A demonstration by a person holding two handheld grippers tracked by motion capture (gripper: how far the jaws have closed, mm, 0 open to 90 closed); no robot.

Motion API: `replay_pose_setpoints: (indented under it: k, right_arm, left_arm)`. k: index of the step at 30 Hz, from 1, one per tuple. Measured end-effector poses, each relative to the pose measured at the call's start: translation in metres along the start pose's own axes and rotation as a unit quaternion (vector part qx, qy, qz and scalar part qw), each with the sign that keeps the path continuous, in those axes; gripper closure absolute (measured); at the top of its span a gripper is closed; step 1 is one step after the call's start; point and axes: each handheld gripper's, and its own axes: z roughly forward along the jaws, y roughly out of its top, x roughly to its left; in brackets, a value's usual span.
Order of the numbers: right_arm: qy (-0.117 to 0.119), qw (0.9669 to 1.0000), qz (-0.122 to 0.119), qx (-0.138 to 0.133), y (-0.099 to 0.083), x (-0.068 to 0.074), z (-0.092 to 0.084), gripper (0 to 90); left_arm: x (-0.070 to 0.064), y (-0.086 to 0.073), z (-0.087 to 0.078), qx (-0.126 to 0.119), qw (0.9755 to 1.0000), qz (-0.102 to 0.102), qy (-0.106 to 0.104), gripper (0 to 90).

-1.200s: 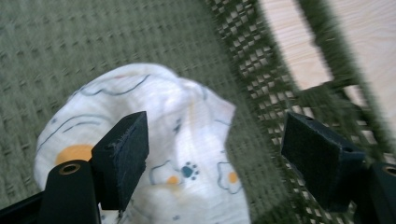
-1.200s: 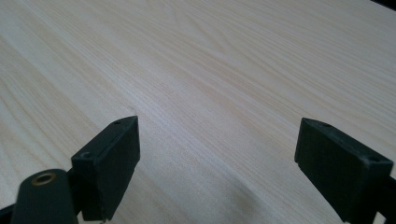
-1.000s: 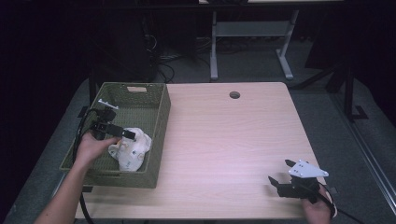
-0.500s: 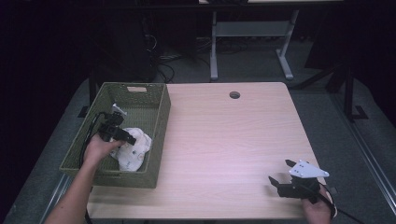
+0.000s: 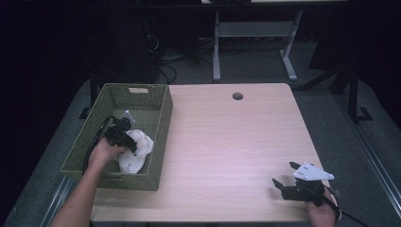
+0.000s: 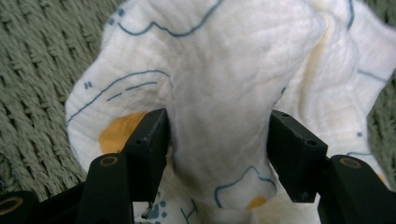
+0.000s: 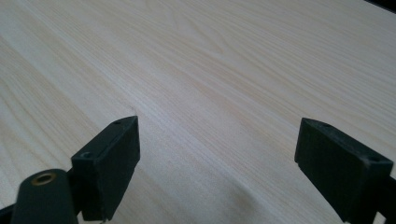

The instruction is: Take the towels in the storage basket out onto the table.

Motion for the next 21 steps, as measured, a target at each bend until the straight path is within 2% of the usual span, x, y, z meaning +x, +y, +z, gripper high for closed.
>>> replay_pose_setpoints:
  k: [1, 4, 21]
  right_arm:
    - [0.001, 1.0000, 0.000, 0.000, 0.0001, 0.0003, 0.0002, 13.7]
    - [0.002, 1.0000, -0.002, 0.001, 0.0005, 0.0009, 0.0008, 13.7]
    - [0.003, 1.0000, -0.004, 0.004, 0.0007, 0.0026, 0.0026, 13.7]
  left_arm:
    - [-0.0032, 0.0001, 0.0014, -0.001, 0.9999, 0.007, 0.009, 40.6]
    - [-0.0065, 0.0009, 0.0028, 0.001, 0.9997, 0.013, 0.020, 40.3]
    - [-0.0016, 0.0025, 0.0022, 0.004, 0.9999, -0.003, 0.011, 47.4]
